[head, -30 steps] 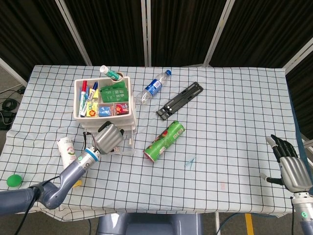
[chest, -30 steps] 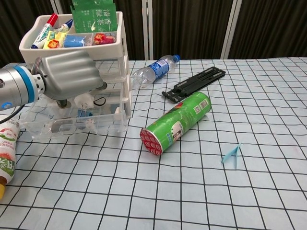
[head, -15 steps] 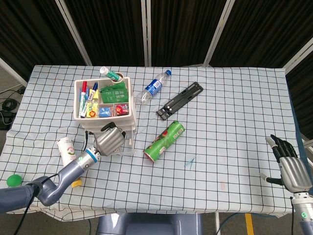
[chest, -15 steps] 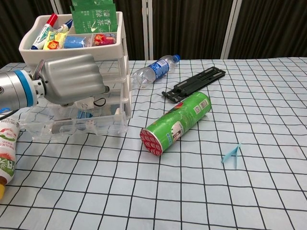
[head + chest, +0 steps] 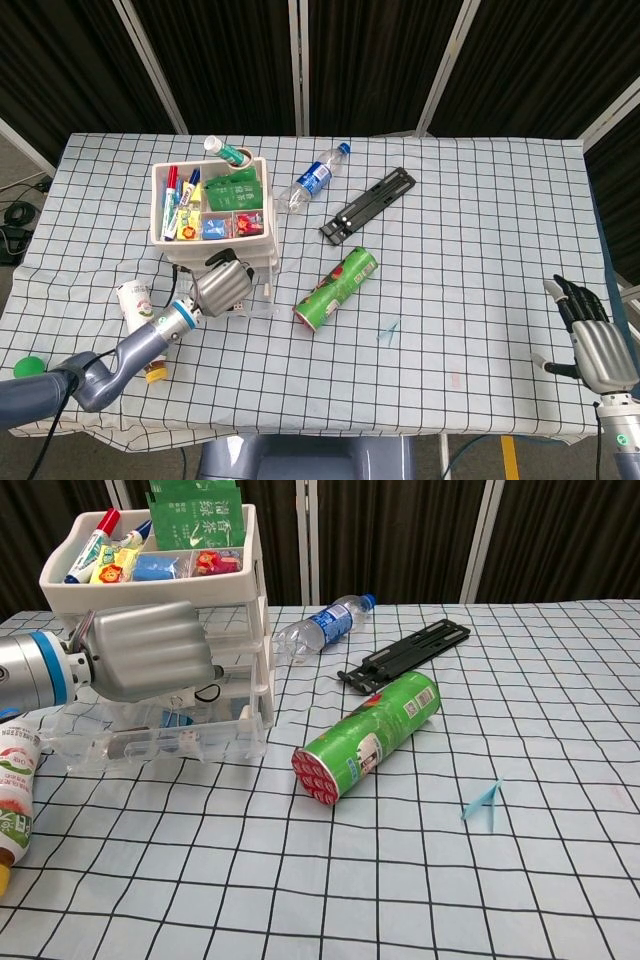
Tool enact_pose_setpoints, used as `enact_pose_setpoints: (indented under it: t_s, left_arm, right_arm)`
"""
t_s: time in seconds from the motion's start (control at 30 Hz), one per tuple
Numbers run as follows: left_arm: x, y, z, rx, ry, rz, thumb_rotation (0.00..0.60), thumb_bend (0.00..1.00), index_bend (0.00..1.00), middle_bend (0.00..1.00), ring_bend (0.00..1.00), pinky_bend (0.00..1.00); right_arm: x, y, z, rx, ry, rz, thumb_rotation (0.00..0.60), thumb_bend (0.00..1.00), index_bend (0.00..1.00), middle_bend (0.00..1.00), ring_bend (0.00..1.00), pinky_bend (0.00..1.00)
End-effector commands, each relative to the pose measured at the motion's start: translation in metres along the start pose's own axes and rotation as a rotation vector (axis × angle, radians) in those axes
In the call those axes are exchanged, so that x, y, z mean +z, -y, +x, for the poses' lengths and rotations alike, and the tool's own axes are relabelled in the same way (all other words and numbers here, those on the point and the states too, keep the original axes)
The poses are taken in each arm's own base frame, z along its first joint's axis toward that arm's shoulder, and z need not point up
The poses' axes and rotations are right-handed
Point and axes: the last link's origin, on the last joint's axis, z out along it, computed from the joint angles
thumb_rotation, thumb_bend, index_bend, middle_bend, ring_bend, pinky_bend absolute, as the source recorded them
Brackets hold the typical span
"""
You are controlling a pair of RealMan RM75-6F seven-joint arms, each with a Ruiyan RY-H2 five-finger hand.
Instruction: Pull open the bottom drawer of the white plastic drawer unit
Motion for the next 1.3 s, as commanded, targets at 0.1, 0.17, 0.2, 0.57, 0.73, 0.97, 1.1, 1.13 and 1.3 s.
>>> enact_pose_setpoints:
  t_s: [0.1, 0.17, 0.2, 0.57, 0.73, 0.97, 1.1, 1.13, 1.3]
  left_arm:
    - [0.0, -0.004, -0.004, 0.002, 0.004, -0.01, 0.6, 0.2, 0.53, 0.97, 0.89, 0.77]
    - [0.0, -0.005, -0.005, -0.002, 0.005, -0.008, 0.6, 0.25, 0.54, 0.97, 0.89, 0.77]
    - [0.0, -0.005, -0.005, -0.003, 0.006, -0.007, 0.6, 0.28, 0.55, 0.97, 0.89, 0.77]
    - [-0.003, -0.007, -0.007, -0.005, 0.0, -0.012, 0.6, 0.45, 0.57, 0.97, 0.89, 0.77]
    - [-0.008, -0.002, 0.001, -0.021, -0.033, 0.013, 0.6, 0.45, 0.57, 0.97, 0.89, 0.77]
    - [-0.026, 0.011, 0.018, -0.06, -0.101, 0.063, 0.6, 0.45, 0.57, 0.97, 0.89, 0.77]
    - [-0.038, 0.02, 0.026, -0.096, -0.134, 0.101, 0.6, 0.45, 0.57, 0.97, 0.89, 0.77]
    - [-0.043, 0.024, 0.029, -0.114, -0.15, 0.121, 0.6, 0.45, 0.57, 0.97, 0.89, 0.77]
    - [-0.064, 0.036, 0.035, -0.186, -0.192, 0.185, 0.6, 0.45, 0.57, 0.97, 0.89, 0.77]
  right_arm:
    - [0.0, 0.0, 0.001, 0.002, -0.002, 0.0, 0.6, 0.02, 0.03, 0.0, 0.0, 0.0]
    - [0.0, 0.0, 0.0, 0.002, -0.001, 0.0, 0.6, 0.02, 0.03, 0.0, 0.0, 0.0]
    - [0.0, 0.0, 0.0, 0.002, 0.0, 0.001, 0.6, 0.02, 0.03, 0.0, 0.0, 0.0]
    - [0.0, 0.0, 0.0, 0.0, 0.001, 0.003, 0.6, 0.02, 0.03, 0.0, 0.0, 0.0]
    - [0.0, 0.001, -0.001, -0.002, 0.003, 0.003, 0.6, 0.02, 0.03, 0.0, 0.0, 0.0]
    - [-0.001, 0.002, -0.001, -0.004, 0.003, 0.007, 0.6, 0.02, 0.03, 0.0, 0.0, 0.0]
    - [-0.002, 0.002, -0.001, -0.005, -0.001, 0.009, 0.6, 0.02, 0.03, 0.0, 0.0, 0.0]
    - [-0.002, 0.003, -0.001, -0.007, -0.001, 0.009, 0.6, 0.02, 0.03, 0.0, 0.0, 0.0]
    - [-0.002, 0.003, -0.002, -0.01, 0.0, 0.01, 0.6, 0.02, 0.03, 0.0, 0.0, 0.0]
